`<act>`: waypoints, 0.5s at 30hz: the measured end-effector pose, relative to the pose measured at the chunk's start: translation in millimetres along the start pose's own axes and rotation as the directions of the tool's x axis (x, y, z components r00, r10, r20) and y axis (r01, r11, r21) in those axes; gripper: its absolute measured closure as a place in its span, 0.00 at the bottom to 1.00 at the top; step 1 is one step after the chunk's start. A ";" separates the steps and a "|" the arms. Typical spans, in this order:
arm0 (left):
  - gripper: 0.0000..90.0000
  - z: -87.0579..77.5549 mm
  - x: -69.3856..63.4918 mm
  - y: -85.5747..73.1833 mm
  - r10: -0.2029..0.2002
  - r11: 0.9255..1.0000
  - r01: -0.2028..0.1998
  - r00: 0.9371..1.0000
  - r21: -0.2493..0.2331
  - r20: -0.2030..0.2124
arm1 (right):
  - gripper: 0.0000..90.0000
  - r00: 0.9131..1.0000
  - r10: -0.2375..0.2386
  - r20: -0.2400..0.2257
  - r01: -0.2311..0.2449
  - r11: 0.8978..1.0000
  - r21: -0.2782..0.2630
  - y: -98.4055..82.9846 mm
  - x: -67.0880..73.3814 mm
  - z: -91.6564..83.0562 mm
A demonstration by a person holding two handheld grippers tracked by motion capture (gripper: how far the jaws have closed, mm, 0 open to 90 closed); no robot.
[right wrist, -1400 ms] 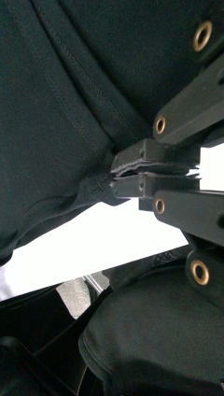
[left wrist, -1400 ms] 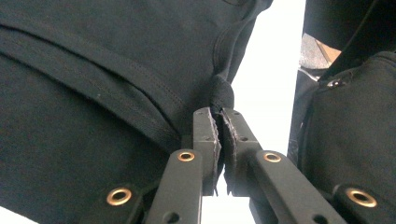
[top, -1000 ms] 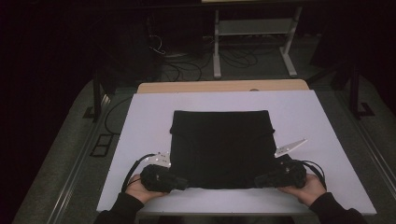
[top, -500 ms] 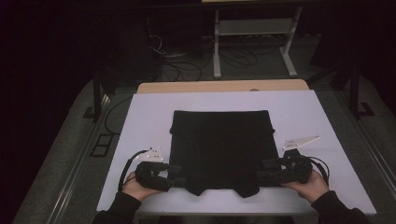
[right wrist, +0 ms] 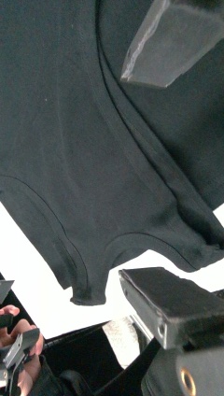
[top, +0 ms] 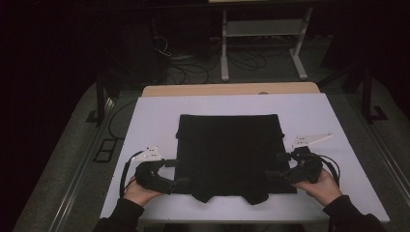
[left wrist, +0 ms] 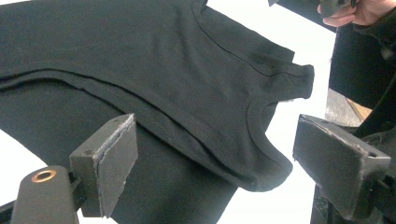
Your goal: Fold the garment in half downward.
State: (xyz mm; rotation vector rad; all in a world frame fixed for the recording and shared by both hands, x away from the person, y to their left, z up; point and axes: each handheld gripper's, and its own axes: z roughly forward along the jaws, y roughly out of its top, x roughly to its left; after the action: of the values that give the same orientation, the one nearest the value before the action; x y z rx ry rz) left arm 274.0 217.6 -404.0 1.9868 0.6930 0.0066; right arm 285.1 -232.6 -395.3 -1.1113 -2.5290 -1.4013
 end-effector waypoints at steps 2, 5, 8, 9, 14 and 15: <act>0.13 0.2 0.4 0.0 0.001 1.000 -0.001 1.000 -0.001 -0.001 | 0.03 1.000 -0.002 0.001 0.002 1.000 0.001 2.0 -0.6 -0.2; 0.07 0.2 0.3 0.5 -0.001 1.000 0.001 1.000 -0.004 -0.021 | 0.00 1.000 0.002 0.007 -0.002 1.000 -0.001 5.6 -1.4 -0.7; 0.01 -0.6 1.3 0.2 -0.005 1.000 0.004 0.999 -0.011 -0.046 | 0.00 1.000 -0.006 0.025 0.006 1.000 -0.010 8.8 -2.9 -1.3; 0.00 -1.2 2.0 -0.3 -0.006 1.000 0.006 0.999 -0.014 -0.052 | 0.00 1.000 -0.001 0.025 0.002 1.000 -0.011 10.0 -3.2 -1.5; 0.00 -6.0 6.2 -3.9 -0.007 1.000 0.005 0.997 -0.031 -0.074 | 0.00 0.999 -0.007 0.046 0.009 1.000 -0.025 15.7 -6.8 0.2; 0.00 -6.5 7.1 -5.0 -0.010 0.999 0.008 0.997 -0.032 -0.076 | 0.00 0.999 -0.006 0.046 0.008 1.000 -0.029 16.8 -7.1 0.7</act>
State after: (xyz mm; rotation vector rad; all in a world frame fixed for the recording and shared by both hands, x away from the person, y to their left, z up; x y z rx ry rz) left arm 275.8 228.0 -406.8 1.9612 0.7467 0.0880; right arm 300.8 -230.5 -386.2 -1.1539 -2.5535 -1.4360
